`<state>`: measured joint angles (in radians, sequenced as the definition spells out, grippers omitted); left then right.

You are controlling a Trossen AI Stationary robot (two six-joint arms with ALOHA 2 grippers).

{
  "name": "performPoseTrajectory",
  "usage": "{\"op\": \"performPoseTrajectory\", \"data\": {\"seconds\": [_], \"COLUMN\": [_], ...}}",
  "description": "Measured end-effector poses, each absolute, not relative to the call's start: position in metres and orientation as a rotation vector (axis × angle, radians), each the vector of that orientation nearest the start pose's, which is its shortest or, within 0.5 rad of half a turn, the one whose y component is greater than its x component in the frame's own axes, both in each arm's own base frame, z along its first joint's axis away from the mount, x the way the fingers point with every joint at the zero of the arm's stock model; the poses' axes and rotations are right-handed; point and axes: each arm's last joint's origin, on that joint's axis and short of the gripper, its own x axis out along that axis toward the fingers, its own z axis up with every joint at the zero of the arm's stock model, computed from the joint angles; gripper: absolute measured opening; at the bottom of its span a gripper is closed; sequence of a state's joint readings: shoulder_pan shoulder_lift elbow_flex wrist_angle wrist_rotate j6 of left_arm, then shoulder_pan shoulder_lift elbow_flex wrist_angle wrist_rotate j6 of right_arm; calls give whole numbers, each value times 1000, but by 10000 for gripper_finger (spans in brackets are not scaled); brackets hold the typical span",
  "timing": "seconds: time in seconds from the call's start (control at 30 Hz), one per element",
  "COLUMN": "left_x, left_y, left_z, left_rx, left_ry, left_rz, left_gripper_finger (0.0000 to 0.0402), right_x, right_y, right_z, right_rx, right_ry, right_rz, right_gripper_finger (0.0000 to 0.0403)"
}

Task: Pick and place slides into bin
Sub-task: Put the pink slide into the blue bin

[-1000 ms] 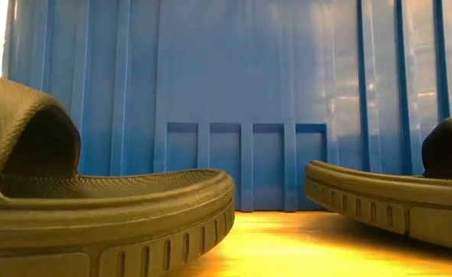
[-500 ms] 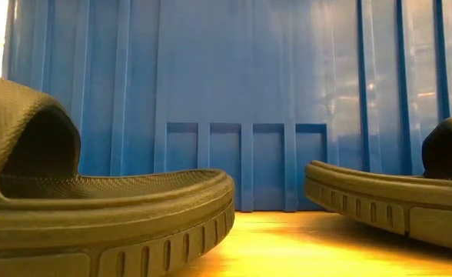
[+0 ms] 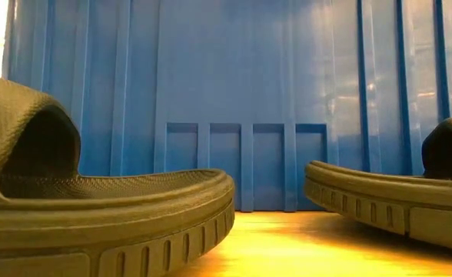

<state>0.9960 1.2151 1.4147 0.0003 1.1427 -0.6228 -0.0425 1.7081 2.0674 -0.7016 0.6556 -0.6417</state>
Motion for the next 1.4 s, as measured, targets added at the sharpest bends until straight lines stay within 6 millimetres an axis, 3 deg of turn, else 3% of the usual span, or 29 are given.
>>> {"op": "performPoseTrajectory", "data": {"seconds": [0.3,0.6,0.87,1.4], "left_x": [133,112,97,97], "left_y": [166,135,113,113], "left_z": [487,499,506,503], "left_rx": [-389,-296,-207,-237], "left_ry": [-81,-123,-161,-144], "left_rz": [-154,-148,-128,-124], "left_gripper_finger": [224,224,224,224], "right_x": [353,357,346,330], "right_y": [-52,-67,-80,-104], "right_z": [455,414,383,282], "right_rx": [-530,-433,-361,-339], "right_ry": [582,700,776,1027], "right_rz": [-638,-668,-715,-695], "right_gripper_finger": [9,9,8,8]}}
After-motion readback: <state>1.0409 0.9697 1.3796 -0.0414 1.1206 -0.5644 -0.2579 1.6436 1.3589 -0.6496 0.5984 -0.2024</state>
